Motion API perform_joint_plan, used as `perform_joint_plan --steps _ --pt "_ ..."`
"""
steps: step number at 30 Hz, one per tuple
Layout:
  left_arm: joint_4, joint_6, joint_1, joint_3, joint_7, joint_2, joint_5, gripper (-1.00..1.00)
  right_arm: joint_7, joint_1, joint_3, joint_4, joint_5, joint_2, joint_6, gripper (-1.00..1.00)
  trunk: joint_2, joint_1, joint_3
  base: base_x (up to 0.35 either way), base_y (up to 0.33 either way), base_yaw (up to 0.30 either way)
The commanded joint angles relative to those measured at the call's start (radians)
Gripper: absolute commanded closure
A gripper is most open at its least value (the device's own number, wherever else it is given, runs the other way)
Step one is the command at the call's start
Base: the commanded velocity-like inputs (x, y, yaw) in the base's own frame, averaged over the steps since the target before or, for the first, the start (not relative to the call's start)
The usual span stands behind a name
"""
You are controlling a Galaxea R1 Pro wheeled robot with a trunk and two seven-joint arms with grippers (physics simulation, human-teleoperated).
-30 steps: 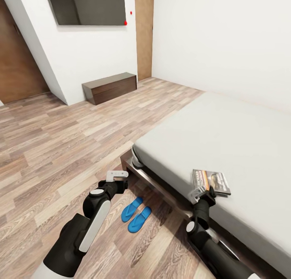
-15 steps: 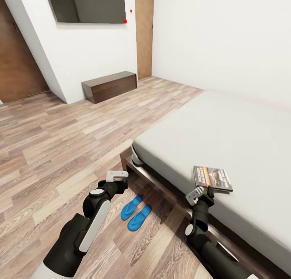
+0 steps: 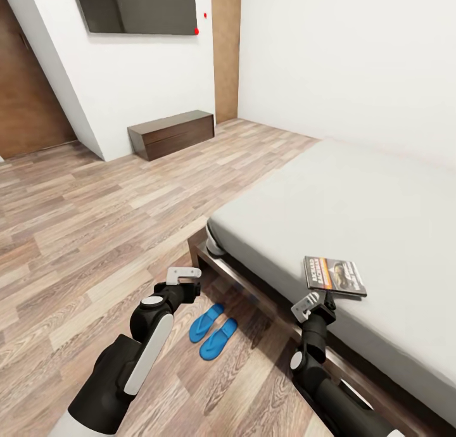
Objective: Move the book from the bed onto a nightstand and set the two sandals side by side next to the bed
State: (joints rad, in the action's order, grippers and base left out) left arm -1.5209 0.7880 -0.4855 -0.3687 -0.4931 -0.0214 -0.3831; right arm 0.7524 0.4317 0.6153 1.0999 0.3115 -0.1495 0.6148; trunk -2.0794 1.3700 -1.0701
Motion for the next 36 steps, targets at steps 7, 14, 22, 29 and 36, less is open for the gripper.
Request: perform_joint_plan --steps 7,14,22,29,36 --pt "-0.001 0.002 -0.001 -0.001 -0.01 0.0 -0.01 -1.0 0.001 0.001 0.003 -0.009 0.003 -0.001 0.006 -1.0 -0.022 0.011 -0.01 0.0 0.0 0.0" --pt "-0.001 0.002 -0.001 -0.002 -0.01 0.0 -0.009 -1.0 -0.001 0.001 0.003 -0.015 0.003 -0.001 0.006 -1.0 -0.05 0.027 -0.023 0.0 0.0 0.0" --pt "-0.001 0.002 -0.001 -0.003 -0.01 -0.001 -0.009 -1.0 -0.001 0.001 0.003 -0.015 0.003 -0.001 0.006 -1.0 -0.092 0.05 -0.042 0.0 0.0 0.0" --pt "-0.001 0.002 -0.001 -0.003 -0.01 -0.002 -0.009 -1.0 -0.002 0.001 0.003 -0.015 0.003 -0.001 0.006 -1.0 -0.106 0.057 -0.048 0.0 0.0 0.0" --pt "-0.001 0.002 -0.001 -0.003 -0.01 -0.002 -0.009 -1.0 -0.002 0.001 0.003 -0.017 0.003 -0.001 0.005 -1.0 -0.106 0.057 -0.048 0.107 0.0 0.0"
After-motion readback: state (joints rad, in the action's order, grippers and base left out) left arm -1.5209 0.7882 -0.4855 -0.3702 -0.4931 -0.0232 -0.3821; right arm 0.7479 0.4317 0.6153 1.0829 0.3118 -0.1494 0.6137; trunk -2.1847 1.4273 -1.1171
